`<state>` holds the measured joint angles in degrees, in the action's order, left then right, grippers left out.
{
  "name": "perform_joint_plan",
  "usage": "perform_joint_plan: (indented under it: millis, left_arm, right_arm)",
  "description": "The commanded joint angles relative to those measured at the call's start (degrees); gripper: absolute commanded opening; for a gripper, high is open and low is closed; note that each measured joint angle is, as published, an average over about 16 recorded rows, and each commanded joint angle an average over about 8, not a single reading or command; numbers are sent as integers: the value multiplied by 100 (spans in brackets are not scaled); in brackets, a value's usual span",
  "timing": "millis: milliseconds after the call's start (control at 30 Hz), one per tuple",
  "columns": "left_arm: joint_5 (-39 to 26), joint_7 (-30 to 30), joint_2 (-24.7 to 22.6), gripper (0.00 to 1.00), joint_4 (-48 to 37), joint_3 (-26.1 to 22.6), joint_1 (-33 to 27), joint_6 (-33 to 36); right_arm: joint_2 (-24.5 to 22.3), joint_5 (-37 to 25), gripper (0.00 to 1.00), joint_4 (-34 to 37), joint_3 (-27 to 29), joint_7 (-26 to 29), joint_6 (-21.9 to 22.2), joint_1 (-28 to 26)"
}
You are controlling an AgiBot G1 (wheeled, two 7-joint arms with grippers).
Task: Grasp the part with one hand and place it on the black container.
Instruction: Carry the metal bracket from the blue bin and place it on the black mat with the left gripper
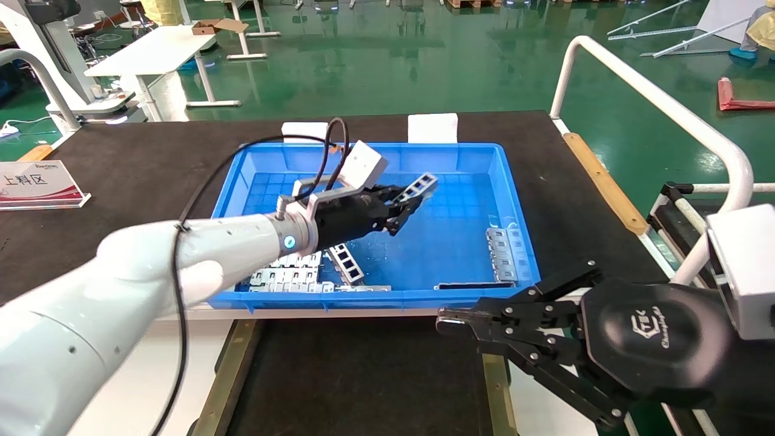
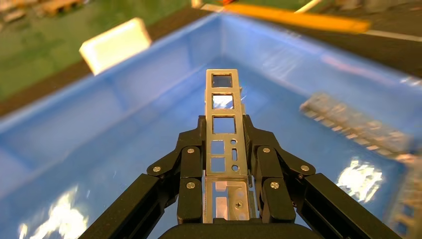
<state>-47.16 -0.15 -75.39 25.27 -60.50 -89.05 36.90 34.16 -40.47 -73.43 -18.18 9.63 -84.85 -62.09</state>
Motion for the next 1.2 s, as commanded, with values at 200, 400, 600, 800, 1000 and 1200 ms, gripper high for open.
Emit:
perform_joint_plan:
  millis: [200, 400, 600, 800, 1000, 1200]
  left_arm:
    - [386, 576, 536, 0, 305, 269, -126, 1293]
    - [571, 667, 1237, 0, 1104, 362, -12, 2094]
    - [689, 434, 1955, 0, 2282, 350, 381, 2294]
    - [766, -26, 2617, 0, 3624, 203, 1106, 1934]
    - [793, -575, 3023, 0, 4523, -58, 1979, 1074]
    - [940, -1095, 2964, 0, 4729, -249, 2788, -195]
  right_arm:
    - [-1, 1, 0, 0, -1, -1, 1, 0]
    - [-1, 2, 0, 0, -3, -1, 1, -1]
    - [-2, 3, 0, 0, -4, -2, 2, -1]
    - [-2, 4, 0, 0, -5, -3, 2, -1]
    - [-3, 4, 0, 0, -7, -3, 3, -2]
    - [-3, 5, 0, 0, -8, -4, 3, -2]
